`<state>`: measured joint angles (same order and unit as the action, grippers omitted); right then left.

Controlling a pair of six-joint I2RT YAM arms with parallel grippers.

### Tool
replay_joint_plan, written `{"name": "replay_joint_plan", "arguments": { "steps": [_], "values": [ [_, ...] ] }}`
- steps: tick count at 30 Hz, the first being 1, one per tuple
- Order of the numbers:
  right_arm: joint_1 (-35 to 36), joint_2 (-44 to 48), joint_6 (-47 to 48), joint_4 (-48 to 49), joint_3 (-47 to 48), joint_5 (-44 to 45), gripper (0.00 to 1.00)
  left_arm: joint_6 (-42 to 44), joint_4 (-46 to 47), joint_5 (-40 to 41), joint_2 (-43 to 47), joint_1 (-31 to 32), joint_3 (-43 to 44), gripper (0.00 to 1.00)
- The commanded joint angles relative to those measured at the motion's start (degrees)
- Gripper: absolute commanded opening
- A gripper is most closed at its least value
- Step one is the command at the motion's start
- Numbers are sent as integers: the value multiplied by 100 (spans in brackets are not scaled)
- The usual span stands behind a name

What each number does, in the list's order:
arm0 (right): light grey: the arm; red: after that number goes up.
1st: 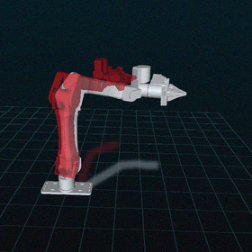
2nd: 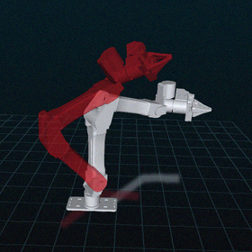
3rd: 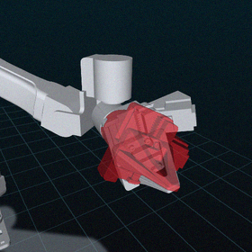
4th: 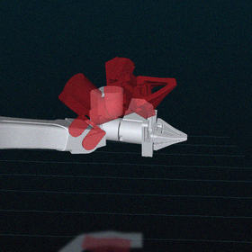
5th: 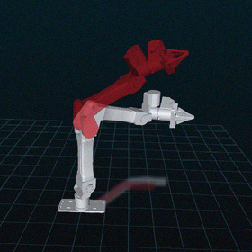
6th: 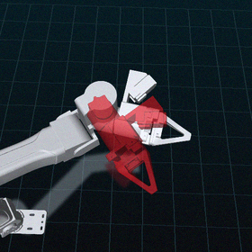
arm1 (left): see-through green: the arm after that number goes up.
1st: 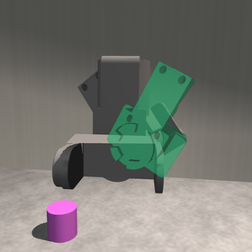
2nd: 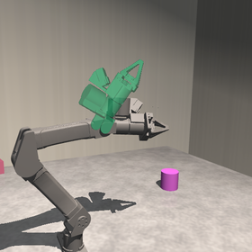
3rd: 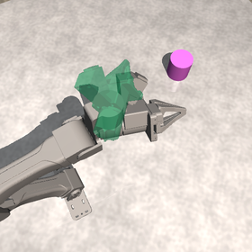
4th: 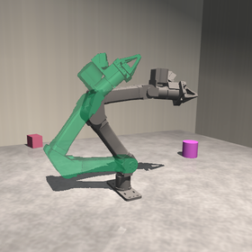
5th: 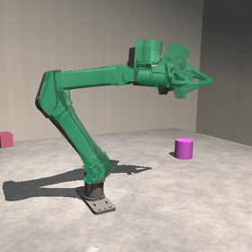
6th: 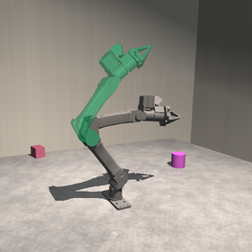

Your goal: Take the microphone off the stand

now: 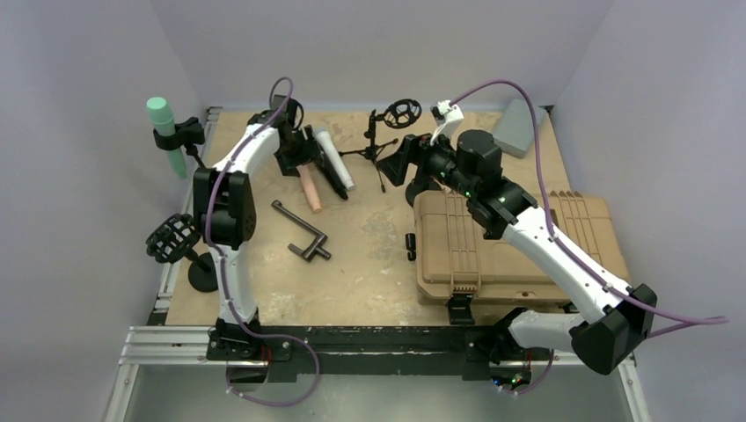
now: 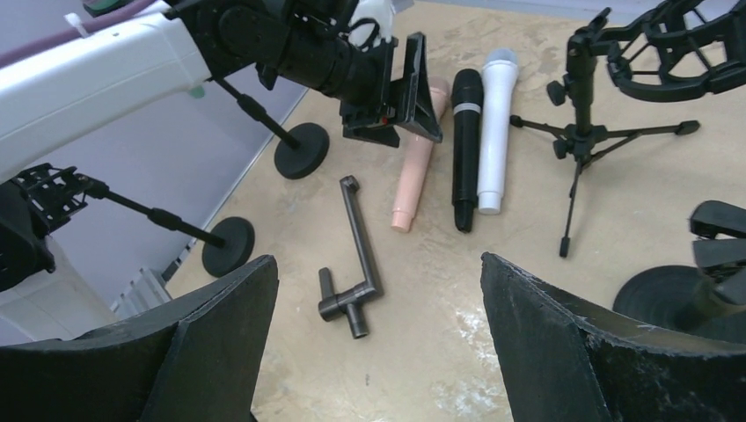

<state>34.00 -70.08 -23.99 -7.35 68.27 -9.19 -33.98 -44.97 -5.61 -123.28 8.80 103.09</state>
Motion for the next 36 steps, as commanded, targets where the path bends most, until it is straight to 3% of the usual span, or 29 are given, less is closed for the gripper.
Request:
{"name": "replay_joint_plan", "arguments": {
  "steps": [1, 6, 16, 24, 30, 36],
  "values": [
    [219, -61, -201, 415, 248, -101, 84, -150, 206, -101, 1071, 30, -180, 71],
    [533, -219, -252, 484, 337, 13, 84, -44, 504, -25, 1985, 76, -636, 79],
    [1341, -747, -535, 984, 453, 17, 84, 673, 672, 248, 3640, 655, -850, 83],
    [1966, -1481, -528, 1696, 547, -297, 86, 1188, 359, -67, 6111, 746, -1649, 83],
    [2491, -2272, -631, 2208, 909, -546, 89, 1626, -986, 1141, 8030, 746, -1942, 82],
    [2902, -3022, -2220, 3520, 1210, -560, 94, 1907, -2094, 2270, 9141, 746, -1496, 82]
  ]
}}
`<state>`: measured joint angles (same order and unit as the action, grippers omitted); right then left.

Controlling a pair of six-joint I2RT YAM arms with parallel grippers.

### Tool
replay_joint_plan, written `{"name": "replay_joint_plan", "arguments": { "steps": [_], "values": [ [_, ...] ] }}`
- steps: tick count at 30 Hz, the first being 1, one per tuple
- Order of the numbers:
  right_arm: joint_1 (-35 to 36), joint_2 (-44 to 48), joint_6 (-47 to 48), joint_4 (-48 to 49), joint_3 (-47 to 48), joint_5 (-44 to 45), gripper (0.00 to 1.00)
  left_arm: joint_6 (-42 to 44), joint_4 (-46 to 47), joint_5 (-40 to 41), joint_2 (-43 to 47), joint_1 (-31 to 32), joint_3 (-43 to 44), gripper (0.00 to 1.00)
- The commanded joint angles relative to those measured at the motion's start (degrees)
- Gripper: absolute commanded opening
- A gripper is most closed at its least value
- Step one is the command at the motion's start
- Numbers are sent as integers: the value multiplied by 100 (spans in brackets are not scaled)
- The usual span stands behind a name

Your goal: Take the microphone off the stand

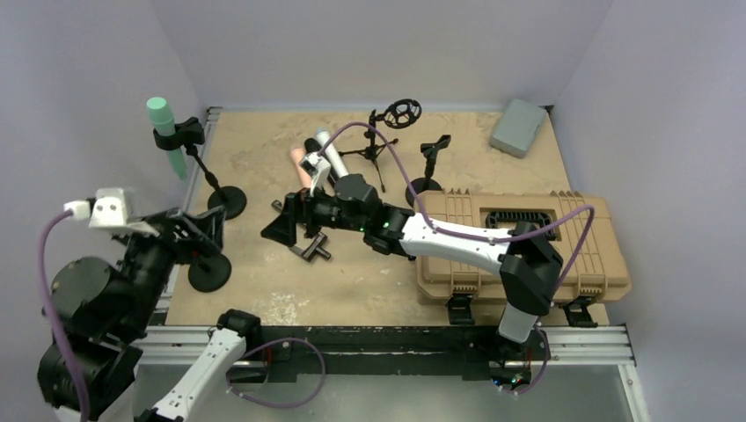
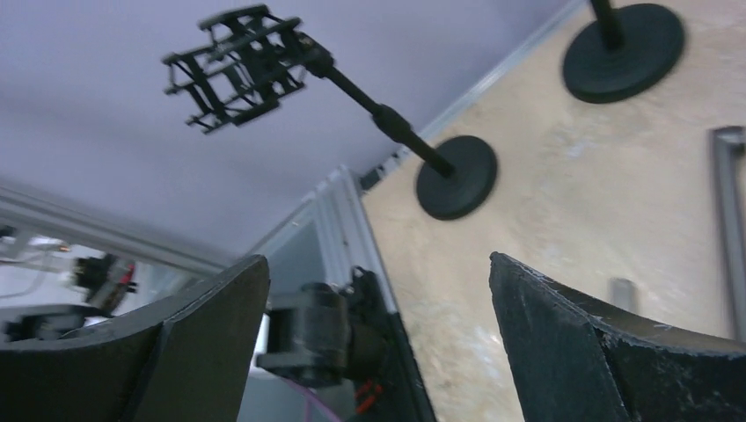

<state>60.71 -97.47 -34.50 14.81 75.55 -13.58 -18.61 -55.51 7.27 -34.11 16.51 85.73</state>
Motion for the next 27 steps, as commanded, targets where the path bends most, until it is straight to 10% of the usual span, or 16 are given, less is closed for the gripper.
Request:
{"name": "replay_joint_plan", "arguments": {
  "steps": [1, 27],
  "values": [
    [317, -417, -1508, 1415, 584, -58, 95, 406, -1128, 1118, 357, -25, 355, 82],
    [1353, -3349, -3706, 305, 4058, 1339, 79, 542, -1375, 1886, 1008, 30, 822, 74]
  ]
}}
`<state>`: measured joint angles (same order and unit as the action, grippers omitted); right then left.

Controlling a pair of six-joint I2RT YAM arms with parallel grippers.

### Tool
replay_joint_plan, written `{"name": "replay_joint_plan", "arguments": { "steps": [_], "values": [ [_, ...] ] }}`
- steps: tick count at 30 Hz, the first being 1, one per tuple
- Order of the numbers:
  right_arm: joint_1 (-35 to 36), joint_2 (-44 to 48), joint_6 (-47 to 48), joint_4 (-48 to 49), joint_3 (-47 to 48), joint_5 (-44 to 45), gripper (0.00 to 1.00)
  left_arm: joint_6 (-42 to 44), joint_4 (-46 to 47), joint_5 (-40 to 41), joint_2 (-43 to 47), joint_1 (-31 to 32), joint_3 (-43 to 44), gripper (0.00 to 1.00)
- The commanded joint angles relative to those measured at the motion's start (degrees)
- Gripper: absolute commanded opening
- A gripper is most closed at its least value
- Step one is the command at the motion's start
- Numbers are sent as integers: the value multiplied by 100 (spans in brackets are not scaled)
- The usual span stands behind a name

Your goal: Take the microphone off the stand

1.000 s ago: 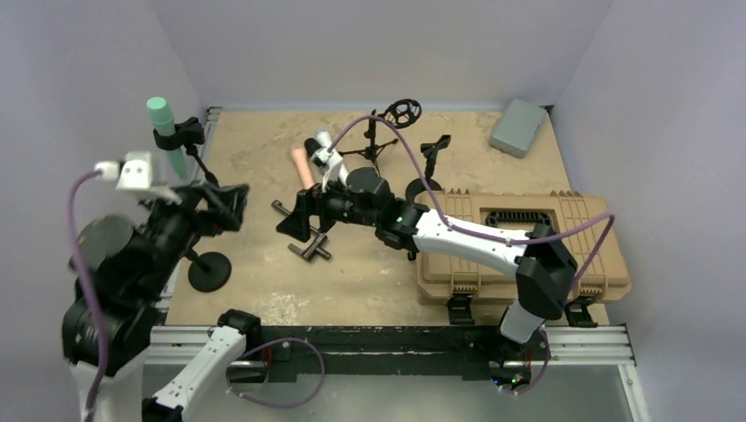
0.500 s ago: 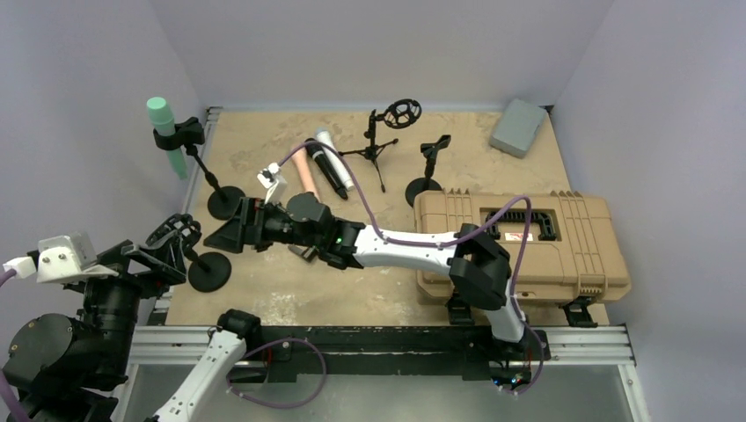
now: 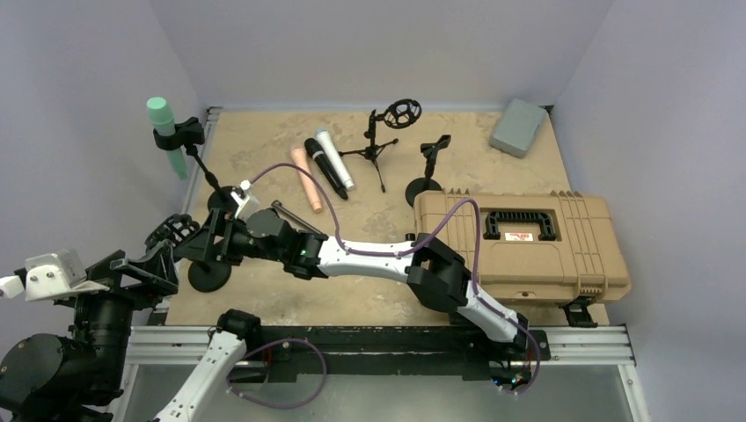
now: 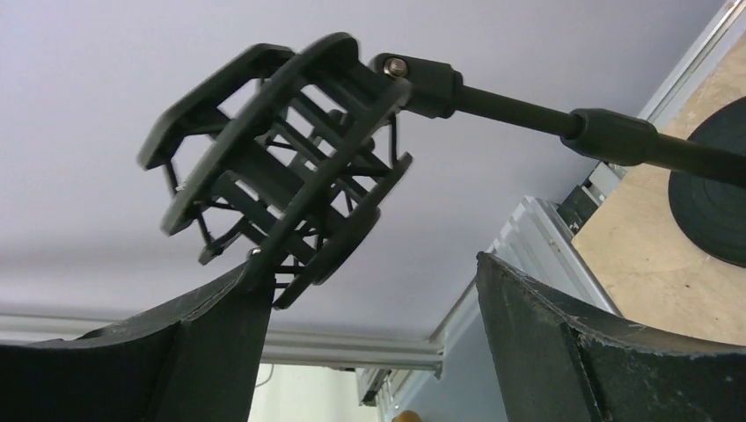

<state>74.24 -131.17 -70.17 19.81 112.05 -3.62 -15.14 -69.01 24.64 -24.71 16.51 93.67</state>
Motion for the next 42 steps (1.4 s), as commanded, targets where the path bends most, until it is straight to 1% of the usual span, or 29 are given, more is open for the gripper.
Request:
{"name": "replay_joint_plan", "arguments": {
  "steps": [1, 4, 7, 12, 15, 18, 20, 22, 23, 26, 33, 37, 39, 42],
  "values": [
    [-7, -28, -115, -241, 506, 344, 78, 203, -12, 154, 81, 42, -4, 74],
    [-22, -209, -140, -423, 778, 346, 69, 205, 16, 143, 80, 53, -49, 74],
    [-23, -235, -57, -556, 919, 494, 63, 212, 35, 111, 72, 54, -27, 74],
    [-72, -110, 33, -599, 862, 440, 45, 234, 36, 154, 46, 54, -33, 74],
    [-121, 5, 169, -682, 816, 371, 30, 255, 32, 176, 37, 54, -25, 74],
    [-201, 228, 383, -676, 641, 23, 21, 274, 57, 218, 31, 54, -9, 73],
    [-283, 451, 481, -447, 348, -262, 15, 306, 79, 226, 22, 54, 8, 74],
    [-393, 683, 492, -212, 3, -671, 4, 333, 94, 270, 3, 54, 45, 74],
    [-461, 780, 477, -127, -126, -822, 0, 348, 97, 291, -11, 54, 73, 73],
    [-638, 1130, 405, 267, -571, -1148, 0, 386, 129, 321, -51, 54, 139, 74],
    [-992, 1682, 835, 206, -617, -1921, 0, 388, 133, 306, -124, 54, 240, 74],
    [-1192, 2103, 1379, -348, -548, -2355, 0, 406, 182, 342, -109, 54, 159, 74],
    [-1307, 2358, 1580, -534, -663, -2629, 0, 419, 247, 336, -96, 54, 121, 74],
    [-1487, 2869, 2007, -1044, -903, -2772, 0, 411, 352, 252, -100, 54, 77, 73]
  ]
}}
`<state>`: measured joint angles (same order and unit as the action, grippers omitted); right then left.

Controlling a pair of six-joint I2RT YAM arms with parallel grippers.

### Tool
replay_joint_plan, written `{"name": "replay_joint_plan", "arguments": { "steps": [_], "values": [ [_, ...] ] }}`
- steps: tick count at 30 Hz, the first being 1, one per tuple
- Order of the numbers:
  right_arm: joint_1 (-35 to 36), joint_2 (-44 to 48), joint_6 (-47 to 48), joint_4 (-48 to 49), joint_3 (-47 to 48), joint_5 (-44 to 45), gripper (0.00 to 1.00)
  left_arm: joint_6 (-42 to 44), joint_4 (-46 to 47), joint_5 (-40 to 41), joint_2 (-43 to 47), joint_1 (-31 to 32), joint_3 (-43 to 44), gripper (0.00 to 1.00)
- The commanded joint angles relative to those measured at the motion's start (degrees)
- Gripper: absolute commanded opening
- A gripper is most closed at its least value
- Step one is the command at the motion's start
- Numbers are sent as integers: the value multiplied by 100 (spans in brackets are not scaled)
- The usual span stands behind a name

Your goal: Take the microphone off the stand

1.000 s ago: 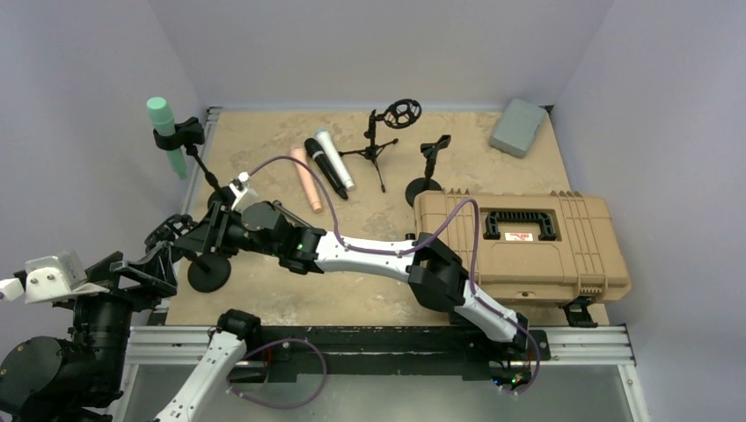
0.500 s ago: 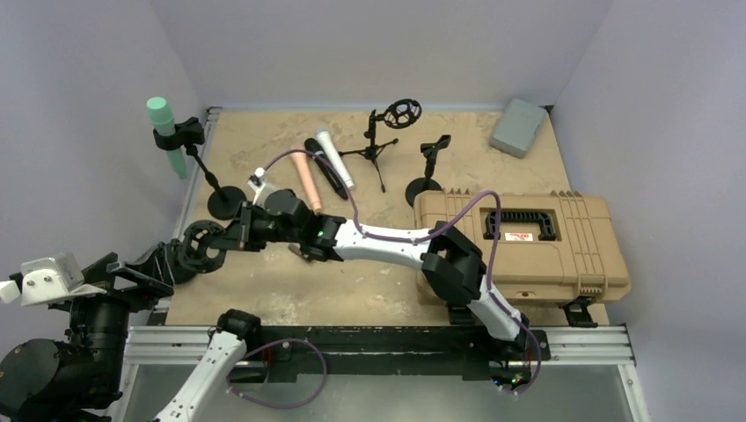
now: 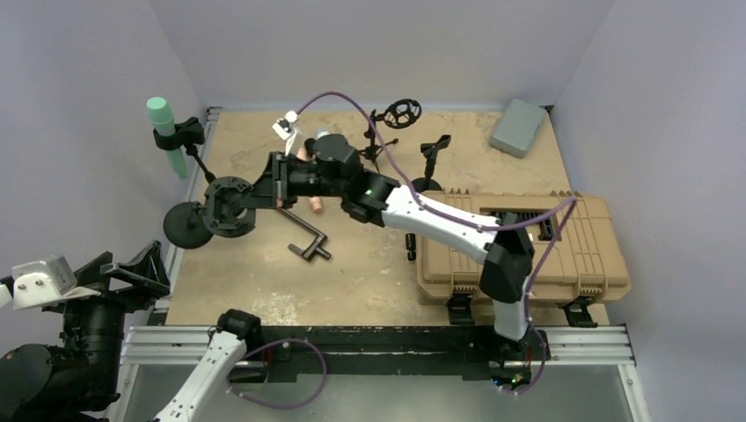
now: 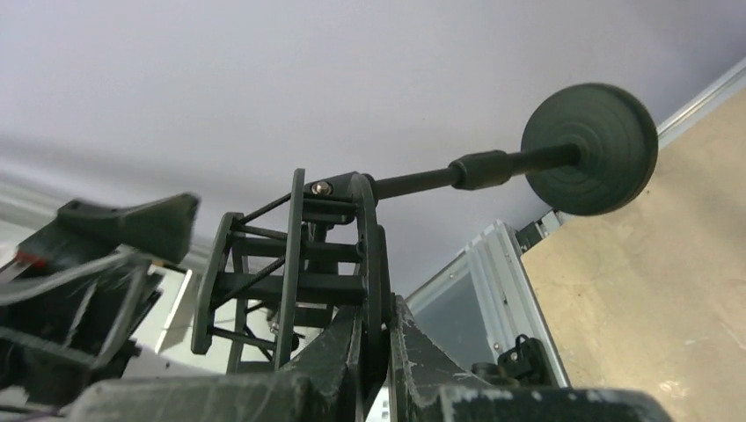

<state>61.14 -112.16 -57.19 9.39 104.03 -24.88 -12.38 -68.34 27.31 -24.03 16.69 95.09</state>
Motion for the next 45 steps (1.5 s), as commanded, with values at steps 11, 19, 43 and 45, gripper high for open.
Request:
{"name": "replay_joint_plan", "arguments": {
  "steps": [11, 19, 43, 45],
  "values": [
    [-1235, 2682, 3847, -4132, 58, -327, 0, -42, 744, -970, -475, 36, -558, 75],
    [-2463, 2946, 4604, -5385, -11, -785, 0, -203, 1311, -2458, -1304, 36, -812, 76],
    [-4141, 2668, 4232, -5624, -1276, -2238, 1, -1059, 3300, -5555, -3560, 165, -1672, 76],
    [-4194, 2596, 4233, -5550, -1329, -2356, 2, -1130, 3386, -5674, -3567, 212, -1807, 75]
  ]
}}
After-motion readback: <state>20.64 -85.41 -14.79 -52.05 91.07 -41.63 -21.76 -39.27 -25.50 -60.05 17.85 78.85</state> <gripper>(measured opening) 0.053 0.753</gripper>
